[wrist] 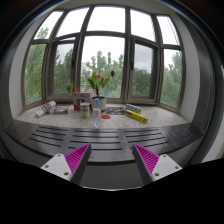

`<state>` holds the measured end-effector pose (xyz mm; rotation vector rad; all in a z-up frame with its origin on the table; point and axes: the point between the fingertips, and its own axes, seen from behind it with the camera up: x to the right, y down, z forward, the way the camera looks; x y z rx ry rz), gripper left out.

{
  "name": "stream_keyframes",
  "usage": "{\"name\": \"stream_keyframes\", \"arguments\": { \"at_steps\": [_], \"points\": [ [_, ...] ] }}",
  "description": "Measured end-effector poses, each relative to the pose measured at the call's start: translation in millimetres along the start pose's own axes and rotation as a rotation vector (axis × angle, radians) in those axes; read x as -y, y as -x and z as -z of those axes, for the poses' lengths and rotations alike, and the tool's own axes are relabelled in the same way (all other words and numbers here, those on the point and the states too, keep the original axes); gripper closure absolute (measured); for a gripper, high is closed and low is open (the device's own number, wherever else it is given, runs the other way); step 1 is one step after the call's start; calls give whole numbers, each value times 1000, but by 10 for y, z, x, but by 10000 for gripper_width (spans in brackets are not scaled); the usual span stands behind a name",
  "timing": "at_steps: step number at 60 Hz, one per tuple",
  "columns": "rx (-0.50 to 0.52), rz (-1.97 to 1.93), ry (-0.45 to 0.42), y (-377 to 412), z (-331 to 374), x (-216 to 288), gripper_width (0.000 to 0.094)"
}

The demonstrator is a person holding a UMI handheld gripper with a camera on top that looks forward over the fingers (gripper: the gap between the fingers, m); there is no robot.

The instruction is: Pour water

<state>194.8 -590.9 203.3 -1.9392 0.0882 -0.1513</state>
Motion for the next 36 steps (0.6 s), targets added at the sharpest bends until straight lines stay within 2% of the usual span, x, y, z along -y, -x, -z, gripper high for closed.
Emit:
{"name": "stream_keyframes", "arguments": {
  "at_steps": [18, 36],
  "points": [
    [12, -20, 11, -118, -140, -129, 82],
    [50, 1, 59, 305, -822, -334, 82]
  ]
}}
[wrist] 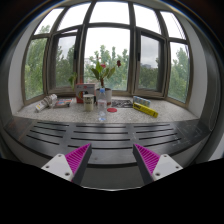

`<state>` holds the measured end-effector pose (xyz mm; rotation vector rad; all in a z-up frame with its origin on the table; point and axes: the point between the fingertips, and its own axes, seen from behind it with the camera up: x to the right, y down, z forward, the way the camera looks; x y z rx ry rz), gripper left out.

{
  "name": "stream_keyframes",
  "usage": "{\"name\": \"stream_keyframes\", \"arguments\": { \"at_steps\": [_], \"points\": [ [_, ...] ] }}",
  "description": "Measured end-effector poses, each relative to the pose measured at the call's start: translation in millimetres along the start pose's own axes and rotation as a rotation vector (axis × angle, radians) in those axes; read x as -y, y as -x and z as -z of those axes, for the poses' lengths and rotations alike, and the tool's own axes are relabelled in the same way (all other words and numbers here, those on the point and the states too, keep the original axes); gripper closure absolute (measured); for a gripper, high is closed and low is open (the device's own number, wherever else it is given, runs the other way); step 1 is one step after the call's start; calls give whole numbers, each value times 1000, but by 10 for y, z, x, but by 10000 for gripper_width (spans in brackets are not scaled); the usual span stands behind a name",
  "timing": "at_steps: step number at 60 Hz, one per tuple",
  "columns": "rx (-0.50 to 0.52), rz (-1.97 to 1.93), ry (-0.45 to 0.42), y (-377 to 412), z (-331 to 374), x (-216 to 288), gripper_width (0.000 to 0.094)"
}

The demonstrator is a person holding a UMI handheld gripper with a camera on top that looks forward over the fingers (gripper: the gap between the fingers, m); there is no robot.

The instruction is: Pour water

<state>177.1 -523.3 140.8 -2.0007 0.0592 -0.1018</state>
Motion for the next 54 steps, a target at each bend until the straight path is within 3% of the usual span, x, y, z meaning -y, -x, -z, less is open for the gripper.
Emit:
{"name": "stream_keyframes", "arguments": {
  "at_steps": [21, 44, 50, 54],
  "points": [
    [-8, 37, -82, 604, -1949, 600, 79],
    [-47, 27, -172, 606, -4036, 1255, 97],
    [-37, 18, -169, 619, -4319, 1273, 213],
    [-46, 25, -197, 621, -4395, 1319, 418]
  ]
}}
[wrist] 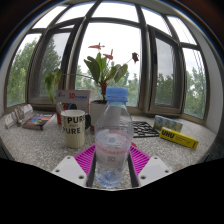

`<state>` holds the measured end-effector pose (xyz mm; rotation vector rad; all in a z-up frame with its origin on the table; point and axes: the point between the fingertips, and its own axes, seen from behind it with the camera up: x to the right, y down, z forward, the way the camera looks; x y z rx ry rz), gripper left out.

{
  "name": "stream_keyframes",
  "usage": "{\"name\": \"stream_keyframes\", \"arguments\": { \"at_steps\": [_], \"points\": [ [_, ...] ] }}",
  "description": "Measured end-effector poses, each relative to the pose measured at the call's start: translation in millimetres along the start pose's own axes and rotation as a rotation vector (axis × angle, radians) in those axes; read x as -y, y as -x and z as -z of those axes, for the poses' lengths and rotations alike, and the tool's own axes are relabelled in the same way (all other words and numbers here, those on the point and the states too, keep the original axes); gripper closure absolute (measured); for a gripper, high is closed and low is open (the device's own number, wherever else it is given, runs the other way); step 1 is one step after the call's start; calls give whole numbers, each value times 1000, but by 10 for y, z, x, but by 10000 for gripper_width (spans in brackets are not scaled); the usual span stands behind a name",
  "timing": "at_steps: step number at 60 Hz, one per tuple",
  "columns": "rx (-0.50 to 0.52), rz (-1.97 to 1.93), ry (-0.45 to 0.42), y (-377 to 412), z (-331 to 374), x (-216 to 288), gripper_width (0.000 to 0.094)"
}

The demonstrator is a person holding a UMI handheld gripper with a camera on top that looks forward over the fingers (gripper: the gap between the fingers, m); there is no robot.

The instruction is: Pour water

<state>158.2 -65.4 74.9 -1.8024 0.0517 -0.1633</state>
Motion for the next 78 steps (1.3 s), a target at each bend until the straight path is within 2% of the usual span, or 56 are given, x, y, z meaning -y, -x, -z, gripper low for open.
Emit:
{"name": "stream_keyframes", "arguments": {
  "at_steps": [1, 6, 12, 19, 25, 35, 42, 50, 56, 63, 68, 78],
  "points": [
    [4, 2, -8, 13, -8, 14, 460],
    [3, 1, -21, 12, -22, 25, 546],
    [-55, 14, -31, -116, -3, 48, 636],
    [-119, 87, -23, -359, 19, 100, 636],
    [-237, 195, -18, -812, 51, 289, 638],
    [-466, 575, -64, -1541, -29, 1112, 638],
    [-553, 929, -122, -1621, -178, 1884, 639],
    [-621, 1371, -230, -1228, -382, 2636, 640],
    [-603, 1658, -306, -706, -598, 2856, 638],
    [-526, 1954, -336, -145, -885, 2720, 638],
    [-472, 2133, -398, 215, -1022, 2544, 636],
    [-376, 2307, -403, 587, -1230, 2201, 636]
  ]
}}
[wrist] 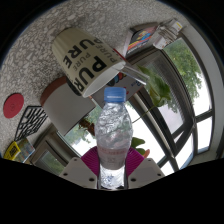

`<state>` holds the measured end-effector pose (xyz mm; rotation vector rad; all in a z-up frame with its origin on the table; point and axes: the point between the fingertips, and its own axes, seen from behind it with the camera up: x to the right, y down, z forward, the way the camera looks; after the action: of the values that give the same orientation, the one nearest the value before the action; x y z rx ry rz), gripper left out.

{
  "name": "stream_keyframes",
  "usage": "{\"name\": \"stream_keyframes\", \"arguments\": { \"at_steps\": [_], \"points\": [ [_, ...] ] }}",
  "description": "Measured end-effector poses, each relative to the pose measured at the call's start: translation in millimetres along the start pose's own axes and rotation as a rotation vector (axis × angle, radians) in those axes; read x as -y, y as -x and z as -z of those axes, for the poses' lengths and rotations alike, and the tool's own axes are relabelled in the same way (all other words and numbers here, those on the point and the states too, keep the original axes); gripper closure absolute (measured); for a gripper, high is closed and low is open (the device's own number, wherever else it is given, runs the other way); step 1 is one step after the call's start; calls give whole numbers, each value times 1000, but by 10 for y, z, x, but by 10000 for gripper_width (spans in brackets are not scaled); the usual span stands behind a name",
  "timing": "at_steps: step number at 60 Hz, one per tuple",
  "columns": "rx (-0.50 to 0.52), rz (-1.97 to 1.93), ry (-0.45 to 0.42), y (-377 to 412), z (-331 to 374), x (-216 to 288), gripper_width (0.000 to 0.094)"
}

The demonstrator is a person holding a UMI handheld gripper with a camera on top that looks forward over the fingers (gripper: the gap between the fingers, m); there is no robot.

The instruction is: Pour water

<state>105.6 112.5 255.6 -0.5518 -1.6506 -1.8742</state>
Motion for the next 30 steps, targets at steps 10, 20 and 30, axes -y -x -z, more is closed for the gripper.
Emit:
{"name": "stream_keyframes", "arguments": {
  "at_steps": [10, 20, 30],
  "points": [
    [-17, -104, 13, -115, 30, -115, 636],
    [-105, -603, 77, -670, 226, -783, 636],
    [-144, -1441, 117, -984, 553, -1575, 637]
  ]
}}
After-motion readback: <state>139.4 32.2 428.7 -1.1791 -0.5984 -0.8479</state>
